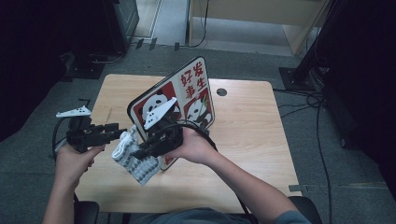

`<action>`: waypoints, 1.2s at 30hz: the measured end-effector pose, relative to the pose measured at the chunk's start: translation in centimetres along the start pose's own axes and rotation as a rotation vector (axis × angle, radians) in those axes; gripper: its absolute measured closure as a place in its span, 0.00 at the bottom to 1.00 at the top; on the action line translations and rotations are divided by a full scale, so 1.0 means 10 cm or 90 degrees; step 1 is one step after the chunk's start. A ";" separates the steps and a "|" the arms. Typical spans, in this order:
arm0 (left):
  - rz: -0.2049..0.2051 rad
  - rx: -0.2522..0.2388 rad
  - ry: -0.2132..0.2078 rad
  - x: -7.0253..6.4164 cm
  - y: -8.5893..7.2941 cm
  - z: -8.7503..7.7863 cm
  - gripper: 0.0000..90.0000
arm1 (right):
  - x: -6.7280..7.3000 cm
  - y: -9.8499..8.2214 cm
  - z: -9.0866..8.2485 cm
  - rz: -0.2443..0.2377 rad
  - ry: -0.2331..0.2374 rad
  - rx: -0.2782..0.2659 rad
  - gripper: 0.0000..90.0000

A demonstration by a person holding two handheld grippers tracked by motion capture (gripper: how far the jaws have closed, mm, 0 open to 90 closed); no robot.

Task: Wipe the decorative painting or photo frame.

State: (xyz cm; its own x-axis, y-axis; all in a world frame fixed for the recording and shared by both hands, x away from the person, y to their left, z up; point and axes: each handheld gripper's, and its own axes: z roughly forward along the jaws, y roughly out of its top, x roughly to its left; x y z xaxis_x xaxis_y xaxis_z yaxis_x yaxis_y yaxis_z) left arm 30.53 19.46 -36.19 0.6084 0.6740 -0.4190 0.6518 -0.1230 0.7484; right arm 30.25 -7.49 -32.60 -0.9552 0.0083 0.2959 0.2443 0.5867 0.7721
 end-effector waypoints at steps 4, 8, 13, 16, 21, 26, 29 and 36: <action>-0.007 -0.009 0.004 0.02 0.00 -0.06 0.44 | -0.01 0.11 -0.01 -0.007 0.003 -0.006 0.86; -0.010 -0.015 0.006 0.04 0.00 -0.08 0.44 | -0.04 0.23 -0.03 -0.010 -0.010 -0.017 0.86; -0.012 -0.014 0.004 0.06 0.01 -0.08 0.44 | -0.12 0.33 -0.11 0.009 -0.023 -0.037 0.86; -0.007 -0.014 -0.001 0.06 0.01 -0.09 0.45 | -0.18 0.37 -0.16 0.022 -0.030 -0.055 0.86; -0.007 -0.017 -0.002 0.06 0.02 -0.09 0.45 | -0.25 0.38 -0.19 0.038 -0.045 -0.059 0.86; -0.005 -0.019 -0.004 0.06 0.02 -0.10 0.46 | -0.27 0.35 -0.22 0.051 -0.050 -0.065 0.86; -0.004 -0.020 -0.005 0.07 0.02 -0.11 0.46 | -0.28 0.33 -0.23 0.052 -0.051 -0.064 0.86; -0.007 -0.020 -0.011 0.06 0.02 -0.11 0.47 | -0.29 0.26 -0.21 0.058 -0.052 -0.060 0.86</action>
State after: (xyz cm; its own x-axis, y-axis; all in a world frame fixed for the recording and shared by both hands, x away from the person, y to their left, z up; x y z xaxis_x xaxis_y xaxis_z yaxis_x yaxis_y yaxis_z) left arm 30.48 20.65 -35.72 0.6091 0.6629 -0.4354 0.6436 -0.0923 0.7598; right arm 34.03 -7.70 -30.27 -0.9381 0.1259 0.3228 0.3409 0.5024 0.7946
